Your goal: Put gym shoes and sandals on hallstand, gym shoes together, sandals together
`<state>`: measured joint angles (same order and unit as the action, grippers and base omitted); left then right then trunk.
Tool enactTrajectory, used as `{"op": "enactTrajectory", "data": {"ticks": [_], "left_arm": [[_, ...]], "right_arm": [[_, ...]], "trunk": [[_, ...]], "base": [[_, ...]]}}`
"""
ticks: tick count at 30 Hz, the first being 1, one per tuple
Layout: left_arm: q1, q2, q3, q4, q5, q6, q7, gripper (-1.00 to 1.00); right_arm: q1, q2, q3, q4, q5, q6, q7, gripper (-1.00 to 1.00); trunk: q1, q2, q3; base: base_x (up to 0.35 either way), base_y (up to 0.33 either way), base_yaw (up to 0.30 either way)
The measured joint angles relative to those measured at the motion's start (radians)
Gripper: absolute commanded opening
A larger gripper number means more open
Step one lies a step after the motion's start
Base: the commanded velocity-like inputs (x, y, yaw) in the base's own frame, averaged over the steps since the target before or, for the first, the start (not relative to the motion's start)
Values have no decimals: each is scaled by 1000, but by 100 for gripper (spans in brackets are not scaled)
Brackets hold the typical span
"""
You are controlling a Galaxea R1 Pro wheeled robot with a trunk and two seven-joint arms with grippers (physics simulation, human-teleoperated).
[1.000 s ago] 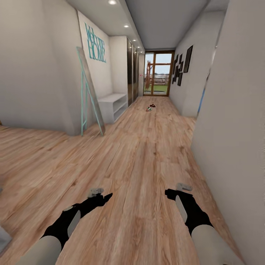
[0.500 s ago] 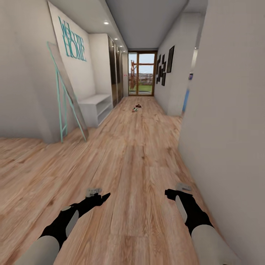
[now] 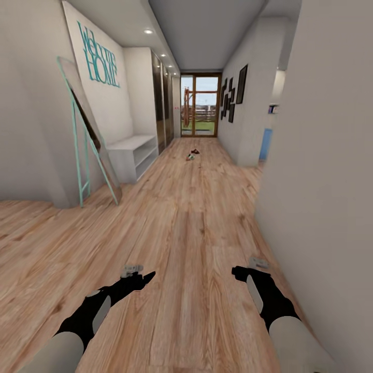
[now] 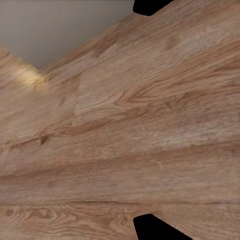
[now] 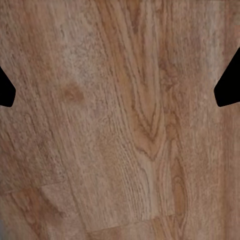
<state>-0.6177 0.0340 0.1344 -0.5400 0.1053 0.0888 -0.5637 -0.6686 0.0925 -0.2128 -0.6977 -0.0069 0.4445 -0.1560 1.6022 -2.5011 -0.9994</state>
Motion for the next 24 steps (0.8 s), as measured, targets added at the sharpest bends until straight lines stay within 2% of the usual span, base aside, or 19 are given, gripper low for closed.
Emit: {"op": "enactTrajectory", "data": {"ticks": [8, 24], "left_arm": [[0, 0, 0, 0, 0, 0, 0, 100], [0, 0, 0, 0, 0, 0, 0, 100]], "right_arm": [[0, 0, 0, 0, 0, 0, 0, 100], [0, 0, 0, 0, -1, 0, 0, 100]], "trunk": [[0, 0, 10], [0, 0, 10]], "base": [[346, 0, 64], [346, 0, 2]]}}
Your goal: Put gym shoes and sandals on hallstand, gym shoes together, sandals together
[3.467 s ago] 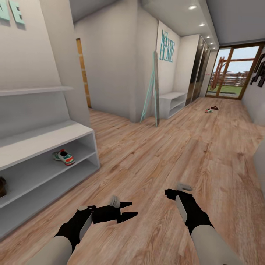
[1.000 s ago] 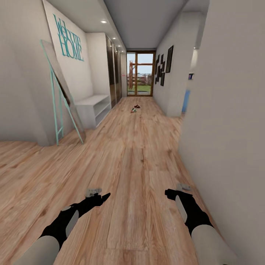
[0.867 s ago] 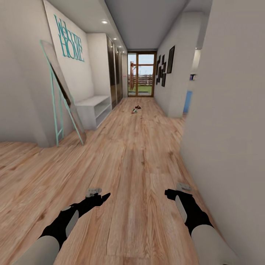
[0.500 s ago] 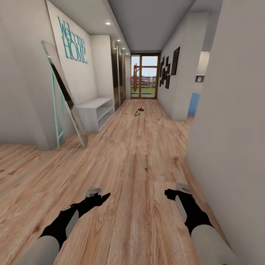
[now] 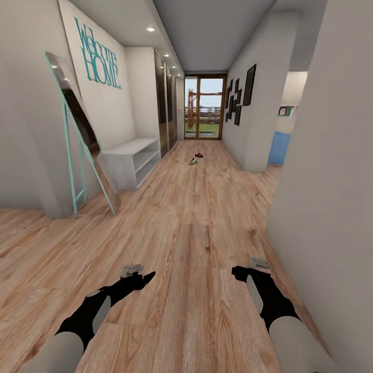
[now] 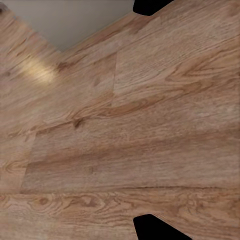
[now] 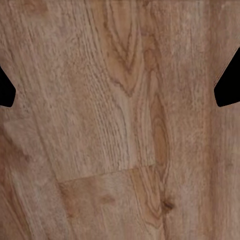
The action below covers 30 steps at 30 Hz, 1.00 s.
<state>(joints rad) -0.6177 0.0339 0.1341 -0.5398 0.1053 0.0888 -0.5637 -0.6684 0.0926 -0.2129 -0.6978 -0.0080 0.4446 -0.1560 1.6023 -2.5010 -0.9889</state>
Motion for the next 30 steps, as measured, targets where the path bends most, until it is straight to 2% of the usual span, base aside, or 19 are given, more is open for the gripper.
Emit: {"op": "enactTrajectory", "data": {"ticks": [14, 30], "left_arm": [[0, 0, 0, 0, 0, 0, 0, 100], [0, 0, 0, 0, 2, 0, -1, 100]], "right_arm": [[0, 0, 0, 0, 1, 0, 0, 100], [0, 0, -1, 0, 0, 0, 2, 100]], "trunk": [[0, 0, -5], [0, 0, -5]], "base": [[347, 0, 78], [347, 0, 5]]}}
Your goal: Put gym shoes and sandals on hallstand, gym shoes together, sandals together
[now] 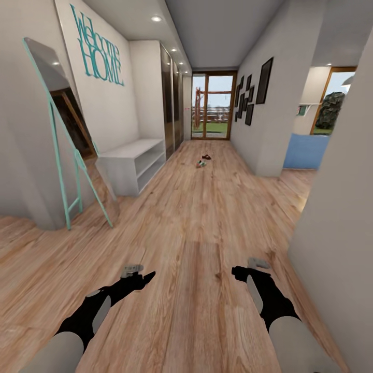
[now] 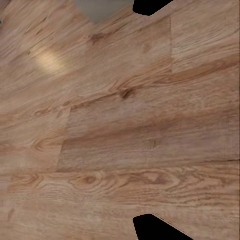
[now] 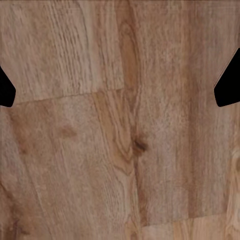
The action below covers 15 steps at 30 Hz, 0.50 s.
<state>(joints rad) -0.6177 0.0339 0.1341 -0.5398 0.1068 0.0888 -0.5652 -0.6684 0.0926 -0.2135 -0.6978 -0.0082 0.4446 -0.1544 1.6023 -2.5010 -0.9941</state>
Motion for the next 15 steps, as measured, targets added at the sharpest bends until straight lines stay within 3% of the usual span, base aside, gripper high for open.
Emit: {"op": "enactTrajectory", "data": {"ticks": [15], "left_arm": [[0, 0, 0, 0, 0, 0, 0, 100]], "right_arm": [[0, 0, 0, 0, 0, 0, 0, 100]], "trunk": [[0, 0, 0]], "base": [[347, 0, 0]]}}
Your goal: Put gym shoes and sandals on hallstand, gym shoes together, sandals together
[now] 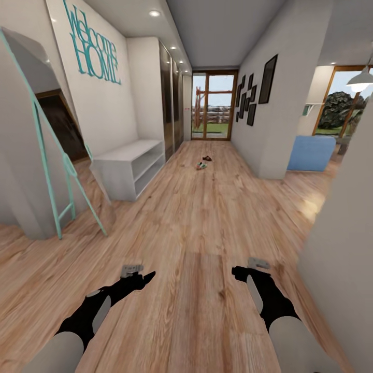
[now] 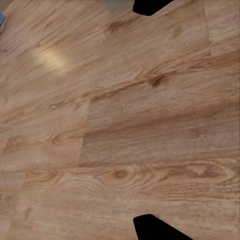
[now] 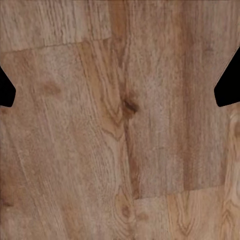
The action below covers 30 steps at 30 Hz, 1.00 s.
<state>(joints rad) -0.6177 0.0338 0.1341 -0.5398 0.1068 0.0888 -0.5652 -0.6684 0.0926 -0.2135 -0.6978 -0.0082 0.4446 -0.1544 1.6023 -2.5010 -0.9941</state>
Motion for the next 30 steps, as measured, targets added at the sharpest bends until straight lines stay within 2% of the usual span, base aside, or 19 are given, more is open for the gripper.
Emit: {"op": "enactTrajectory", "data": {"ticks": [30], "left_arm": [[0, -1, 0, 0, 0, 0, 0, 100]], "right_arm": [[0, 0, 0, 0, 0, 0, 0, 100]], "trunk": [[0, 0, 0]], "base": [[347, 0, 0]]}}
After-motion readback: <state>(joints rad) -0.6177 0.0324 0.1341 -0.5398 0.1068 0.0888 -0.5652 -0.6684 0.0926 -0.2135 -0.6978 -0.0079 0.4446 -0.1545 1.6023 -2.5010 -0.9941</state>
